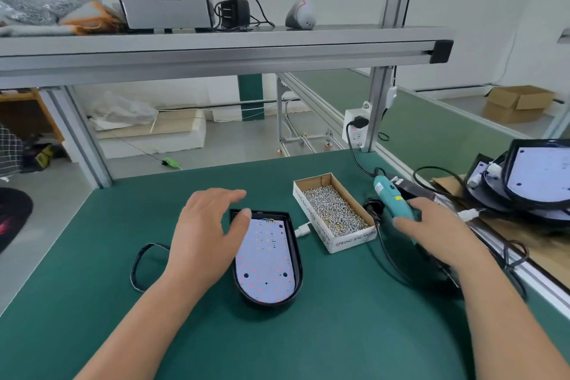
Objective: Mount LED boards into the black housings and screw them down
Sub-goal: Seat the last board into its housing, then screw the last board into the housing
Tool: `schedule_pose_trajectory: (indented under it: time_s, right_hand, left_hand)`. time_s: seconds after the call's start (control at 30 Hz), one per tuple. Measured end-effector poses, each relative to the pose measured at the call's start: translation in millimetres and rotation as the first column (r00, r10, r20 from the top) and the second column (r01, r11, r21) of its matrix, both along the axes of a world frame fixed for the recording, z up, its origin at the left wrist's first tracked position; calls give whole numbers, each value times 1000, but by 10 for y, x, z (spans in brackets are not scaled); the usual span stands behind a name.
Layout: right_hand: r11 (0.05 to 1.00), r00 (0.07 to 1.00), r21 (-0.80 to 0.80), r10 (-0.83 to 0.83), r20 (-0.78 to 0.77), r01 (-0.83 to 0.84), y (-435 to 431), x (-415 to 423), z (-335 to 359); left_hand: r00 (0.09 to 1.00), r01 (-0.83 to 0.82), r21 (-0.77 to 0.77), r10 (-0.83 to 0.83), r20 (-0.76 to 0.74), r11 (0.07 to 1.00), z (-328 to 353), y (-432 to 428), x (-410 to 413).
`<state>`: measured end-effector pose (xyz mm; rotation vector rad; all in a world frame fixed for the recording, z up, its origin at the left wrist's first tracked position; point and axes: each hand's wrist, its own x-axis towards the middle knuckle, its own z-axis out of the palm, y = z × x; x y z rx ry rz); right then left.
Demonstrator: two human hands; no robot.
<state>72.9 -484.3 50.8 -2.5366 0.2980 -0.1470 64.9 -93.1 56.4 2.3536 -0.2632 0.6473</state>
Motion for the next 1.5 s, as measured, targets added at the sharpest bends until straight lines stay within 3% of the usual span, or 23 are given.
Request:
schedule_pose_trajectory:
  time_s: [0.07,0.1,0.17,0.3,0.37,0.7,0.9,1.17,1.5]
  right_hand:
    - [957,994,290,-5,111,-28,34,-3,18]
    - [880,989,472,-29,148,-45,61,-9,31]
    - [640,983,764,-75,167,-81,133,-24,66]
    - [229,985,968,-109,134,-107,285,-20,107]
    - [130,988,985,-89,129,-116,328,-3,105]
    - [149,984,980,-102,148,-132,359,66,25]
    - [167,983,977,-101,153,-135,365,90,16]
    - [161,980,976,-111,166,-147,368,87,20]
    - [210,979,965,-95,180,-157,388,89,-5]
  left_hand:
    - [999,50,6,-51,19,999,60,-120,-34]
    - [997,81,17,-81,0,997,78,-187,-45]
    - [986,148,65,-142,-86,987,110,-346,-31]
    - [943,292,250,-234,-236,923,153,-755,168]
    - [934,323,318,-246,-260,891,151,-988,302]
    - [901,404,596,-191,-389,693,15,-1803,729]
    - [852,470,483,-236,-468,739,-23,-1884,837]
    - [875,411,395,-234,-423,822,-51,-1797,798]
    - [892,384,368,-237,-385,847,-41,-1746,727]
